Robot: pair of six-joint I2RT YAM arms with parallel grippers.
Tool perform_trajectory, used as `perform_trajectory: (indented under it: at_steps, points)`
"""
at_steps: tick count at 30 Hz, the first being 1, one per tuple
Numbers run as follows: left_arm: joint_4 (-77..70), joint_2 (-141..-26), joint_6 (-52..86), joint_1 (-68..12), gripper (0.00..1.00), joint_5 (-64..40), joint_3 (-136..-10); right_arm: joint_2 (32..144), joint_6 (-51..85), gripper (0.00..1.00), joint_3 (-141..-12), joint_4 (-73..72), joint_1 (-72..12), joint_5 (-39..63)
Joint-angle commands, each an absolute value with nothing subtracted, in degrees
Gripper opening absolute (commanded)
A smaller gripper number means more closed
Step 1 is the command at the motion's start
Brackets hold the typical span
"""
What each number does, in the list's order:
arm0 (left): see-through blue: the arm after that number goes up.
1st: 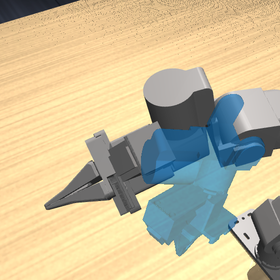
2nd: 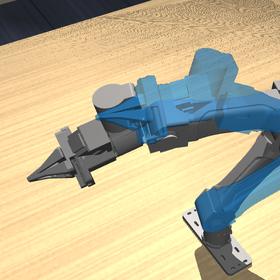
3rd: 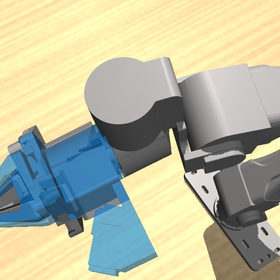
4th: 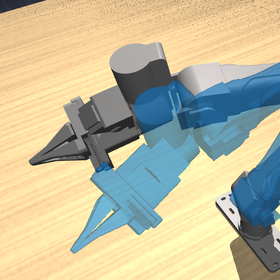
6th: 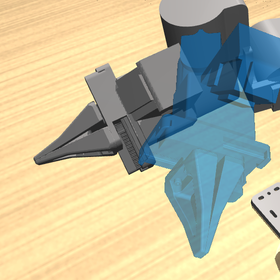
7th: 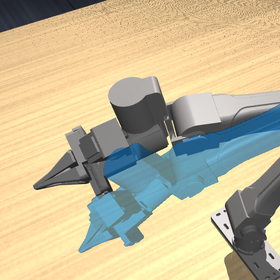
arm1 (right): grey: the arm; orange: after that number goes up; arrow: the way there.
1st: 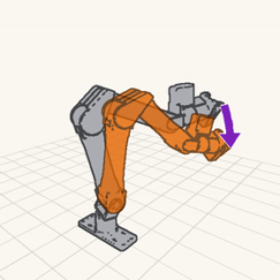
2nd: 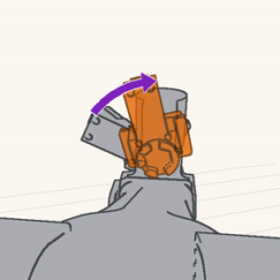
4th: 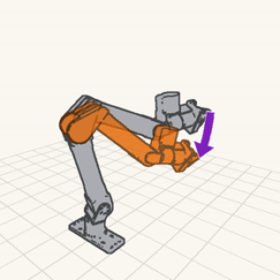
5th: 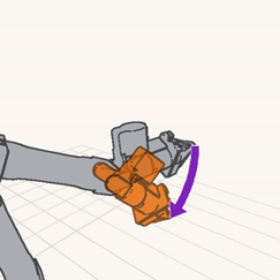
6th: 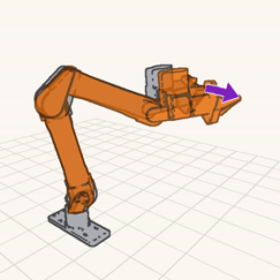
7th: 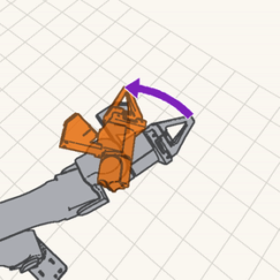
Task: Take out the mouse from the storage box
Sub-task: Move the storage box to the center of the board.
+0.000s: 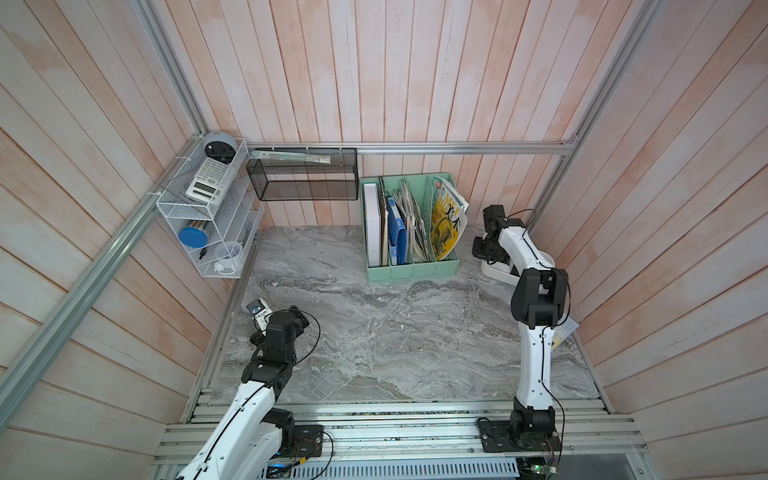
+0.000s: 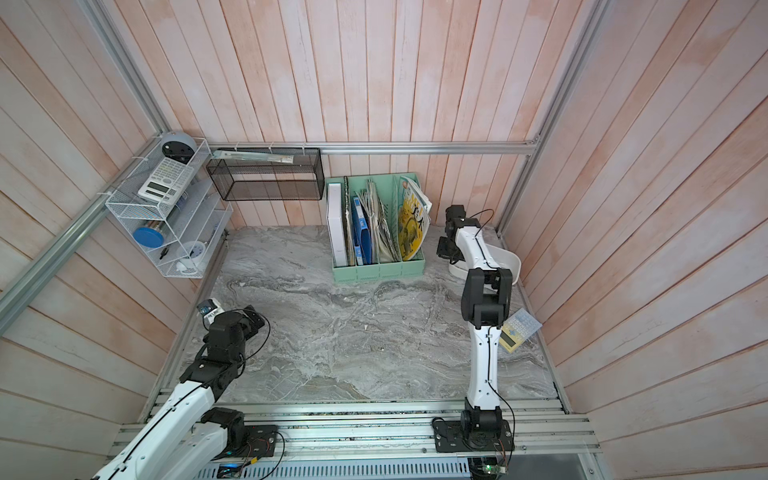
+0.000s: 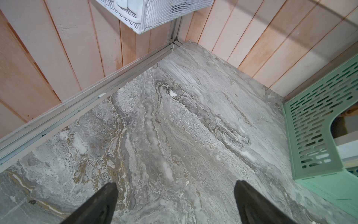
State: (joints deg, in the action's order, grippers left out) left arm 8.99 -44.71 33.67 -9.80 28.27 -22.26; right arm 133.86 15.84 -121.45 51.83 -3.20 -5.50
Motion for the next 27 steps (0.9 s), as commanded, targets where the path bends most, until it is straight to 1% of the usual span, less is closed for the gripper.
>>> perform_trajectory:
  at_steps: [1, 9, 13, 18, 27]
  points:
    - [7.96, -43.93, 33.4, -9.58, 1.0, 27.69, -21.98, 128.85, 16.13, 0.02, -114.83, 51.88, -4.1, -5.35]
    - [7.94, -44.01, 33.47, -9.58, 1.0, 27.69, -22.06, 120.04, 17.67, 0.0, -98.53, 44.85, -4.51, -2.81]
    - [7.93, -43.86, 33.34, -9.59, 1.0, 27.69, -21.99, 116.08, 17.76, 0.0, -91.0, 41.26, -6.36, -3.07]
    - [7.89, -44.18, 33.31, -9.65, 1.0, 27.55, -22.1, 113.02, 16.66, 0.0, -85.64, 38.73, -9.79, -3.15]
    - [7.98, -44.04, 33.31, -9.59, 1.0, 27.64, -22.06, 105.7, 18.19, 0.0, -76.75, 35.77, -18.64, -4.0]
